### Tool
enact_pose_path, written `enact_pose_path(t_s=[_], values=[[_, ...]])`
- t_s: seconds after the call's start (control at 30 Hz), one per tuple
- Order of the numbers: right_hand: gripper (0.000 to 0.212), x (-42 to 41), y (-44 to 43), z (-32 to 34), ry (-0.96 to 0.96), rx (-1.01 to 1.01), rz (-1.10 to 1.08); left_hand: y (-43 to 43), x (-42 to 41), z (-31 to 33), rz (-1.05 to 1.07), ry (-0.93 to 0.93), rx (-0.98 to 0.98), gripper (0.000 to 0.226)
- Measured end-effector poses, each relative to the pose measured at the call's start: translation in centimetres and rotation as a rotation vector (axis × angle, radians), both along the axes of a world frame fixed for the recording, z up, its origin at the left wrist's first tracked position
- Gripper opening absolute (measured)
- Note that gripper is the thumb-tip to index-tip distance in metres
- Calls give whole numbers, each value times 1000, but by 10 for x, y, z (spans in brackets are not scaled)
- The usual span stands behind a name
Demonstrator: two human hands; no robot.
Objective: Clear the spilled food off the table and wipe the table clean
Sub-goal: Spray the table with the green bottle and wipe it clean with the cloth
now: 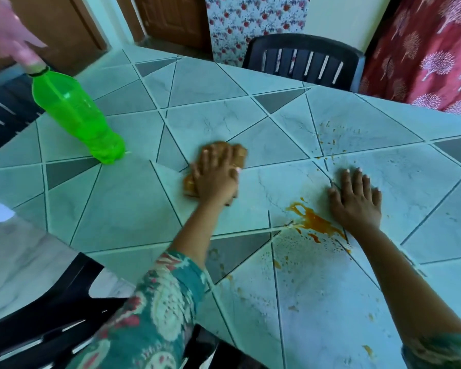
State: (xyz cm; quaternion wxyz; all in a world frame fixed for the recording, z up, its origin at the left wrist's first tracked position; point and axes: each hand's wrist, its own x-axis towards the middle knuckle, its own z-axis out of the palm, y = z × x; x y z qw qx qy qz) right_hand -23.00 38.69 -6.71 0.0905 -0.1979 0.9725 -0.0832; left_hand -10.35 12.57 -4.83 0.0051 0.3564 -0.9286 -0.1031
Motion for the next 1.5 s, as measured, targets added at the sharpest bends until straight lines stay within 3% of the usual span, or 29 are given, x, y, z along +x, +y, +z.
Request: enact_pose_path(t_s=[0.1, 0.17, 0.33, 0.4, 0.5, 0.57, 0.6, 0.73, 0.83, 0.87, 0.93, 1.07, 1.2, 1.3, 1.4, 1.5], values=[[80, 3, 0, -2, 11, -10, -11, -41, 39, 0, 255, 41, 21, 61], [80, 4, 0, -2, 5, -13, -13, -21, 58, -2, 286, 29, -57, 64], [67, 12, -3, 2, -43, -31, -5, 85, 56, 13, -47, 60, -152, 61], [65, 17, -3, 3, -58, -48, 14, 82, 46, 31, -47, 256, 150, 51], [64, 22, 0, 4, -62, -63, 35, 39, 46, 53, 198, 693, 993, 32], [64, 24, -1, 5, -68, -75, 28, 6, 62, 59, 393, 810, 1305, 19], [64, 25, -1, 5, -78, -82, 27, -9, 70, 60, 474, 777, 1268, 17], [63, 21, -1, 9, -57, -89, 77, -40, 93, 51, 538, 536, 430, 28], [62, 18, -5, 13, -49, -97, 105, -6, 83, 36, 211, 181, 325, 56], [62, 18, -8, 14, -62, -100, 110, 10, 79, 23, 149, 16, 223, 61], [62, 18, -12, 12, -81, -89, 115, 33, 72, 4, 123, -93, 3, 63], [62, 19, -16, 5, -39, -40, 95, -8, 74, -3, 39, -128, -111, 60], [63, 19, -18, 2, -16, -30, 80, -59, 94, 6, 243, -105, -10, 48], [63, 18, -18, -1, -18, -18, 73, -18, 112, 4, 287, -109, -110, 53], [63, 18, -18, -1, -5, -28, 81, 59, 110, 6, 92, -58, -184, 58], [63, 18, -17, 0, -19, -26, 92, 78, 80, 5, -53, -67, -170, 51]])
